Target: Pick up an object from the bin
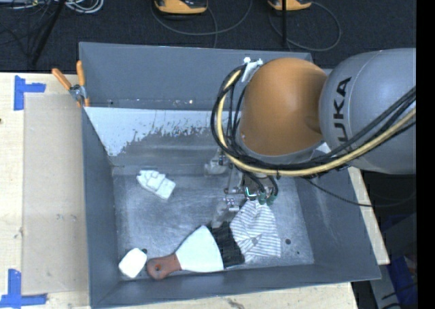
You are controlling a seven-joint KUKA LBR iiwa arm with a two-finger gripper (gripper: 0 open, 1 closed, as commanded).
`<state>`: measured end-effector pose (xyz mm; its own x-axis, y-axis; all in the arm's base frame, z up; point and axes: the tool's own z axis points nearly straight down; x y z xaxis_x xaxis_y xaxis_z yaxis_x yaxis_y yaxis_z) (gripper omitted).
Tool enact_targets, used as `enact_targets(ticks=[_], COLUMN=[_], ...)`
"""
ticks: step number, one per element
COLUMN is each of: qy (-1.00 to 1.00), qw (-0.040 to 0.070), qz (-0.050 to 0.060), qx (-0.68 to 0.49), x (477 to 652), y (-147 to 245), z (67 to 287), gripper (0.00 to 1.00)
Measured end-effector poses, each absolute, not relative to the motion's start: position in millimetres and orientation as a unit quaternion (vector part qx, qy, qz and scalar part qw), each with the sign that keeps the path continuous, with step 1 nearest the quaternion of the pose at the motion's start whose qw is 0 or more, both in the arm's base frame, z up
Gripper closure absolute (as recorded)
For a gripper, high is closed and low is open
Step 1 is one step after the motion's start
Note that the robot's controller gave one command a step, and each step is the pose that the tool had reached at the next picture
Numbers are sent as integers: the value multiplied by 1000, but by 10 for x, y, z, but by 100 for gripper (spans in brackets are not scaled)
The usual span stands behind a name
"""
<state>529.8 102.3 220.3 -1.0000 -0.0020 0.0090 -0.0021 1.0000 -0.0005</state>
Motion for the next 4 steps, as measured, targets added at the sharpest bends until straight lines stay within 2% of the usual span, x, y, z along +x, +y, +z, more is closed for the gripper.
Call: enact_targets(ticks=[1,2,3,4], qy=[-1000,-1000,-1000,-987], qw=[1,-3,-1,3], qz=[0,-1,0,-7], qx=[0,12,18,158], x=[5314,5255,5086,4892], y=[1017,1000,831,698], z=[2239,1798,1105,818], gripper=[0,0,0,100])
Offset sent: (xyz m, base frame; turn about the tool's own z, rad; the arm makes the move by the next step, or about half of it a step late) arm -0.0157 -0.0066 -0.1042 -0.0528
